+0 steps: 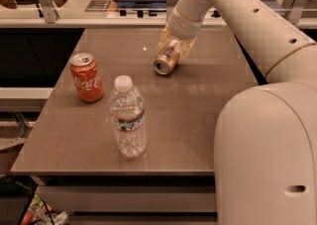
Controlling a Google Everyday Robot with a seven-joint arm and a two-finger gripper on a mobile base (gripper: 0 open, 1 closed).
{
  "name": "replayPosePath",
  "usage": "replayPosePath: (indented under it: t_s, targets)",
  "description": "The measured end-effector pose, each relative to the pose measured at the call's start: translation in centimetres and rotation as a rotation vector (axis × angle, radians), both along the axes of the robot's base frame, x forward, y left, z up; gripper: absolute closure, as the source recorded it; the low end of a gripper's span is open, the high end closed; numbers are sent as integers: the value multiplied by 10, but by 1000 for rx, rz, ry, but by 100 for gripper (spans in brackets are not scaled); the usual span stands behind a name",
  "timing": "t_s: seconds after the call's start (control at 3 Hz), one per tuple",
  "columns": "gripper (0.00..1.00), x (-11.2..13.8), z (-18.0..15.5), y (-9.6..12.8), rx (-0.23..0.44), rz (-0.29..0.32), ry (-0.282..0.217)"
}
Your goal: Place orange can upright
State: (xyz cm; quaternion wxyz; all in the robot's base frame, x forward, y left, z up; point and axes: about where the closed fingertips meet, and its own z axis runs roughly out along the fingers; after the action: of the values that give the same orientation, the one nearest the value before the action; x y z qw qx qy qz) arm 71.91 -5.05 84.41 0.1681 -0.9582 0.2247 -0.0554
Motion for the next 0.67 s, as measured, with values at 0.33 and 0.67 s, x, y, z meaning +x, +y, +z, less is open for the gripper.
replayPosePath:
  t_s: [0.33, 0.67]
  targets:
    - [87, 1, -3, 2, 1, 1, 0]
    - [100, 3, -6, 4, 3, 2, 1]
